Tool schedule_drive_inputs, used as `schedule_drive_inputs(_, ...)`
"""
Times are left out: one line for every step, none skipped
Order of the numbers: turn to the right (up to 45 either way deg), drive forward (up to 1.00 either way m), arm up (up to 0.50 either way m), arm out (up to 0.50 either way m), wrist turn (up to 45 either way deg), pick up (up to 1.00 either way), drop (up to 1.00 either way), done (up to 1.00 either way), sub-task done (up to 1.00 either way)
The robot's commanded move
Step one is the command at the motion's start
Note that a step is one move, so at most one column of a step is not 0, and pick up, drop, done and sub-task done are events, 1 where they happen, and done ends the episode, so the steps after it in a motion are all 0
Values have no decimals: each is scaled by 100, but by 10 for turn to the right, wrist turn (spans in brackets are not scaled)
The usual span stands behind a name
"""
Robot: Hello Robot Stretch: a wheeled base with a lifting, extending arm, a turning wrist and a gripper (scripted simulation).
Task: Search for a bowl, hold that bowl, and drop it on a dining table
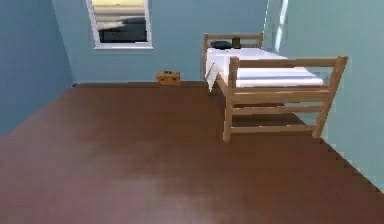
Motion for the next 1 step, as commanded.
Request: schedule_drive_inputs(-330, 0, 0, 0, 0, 0, 0, 0, 0)
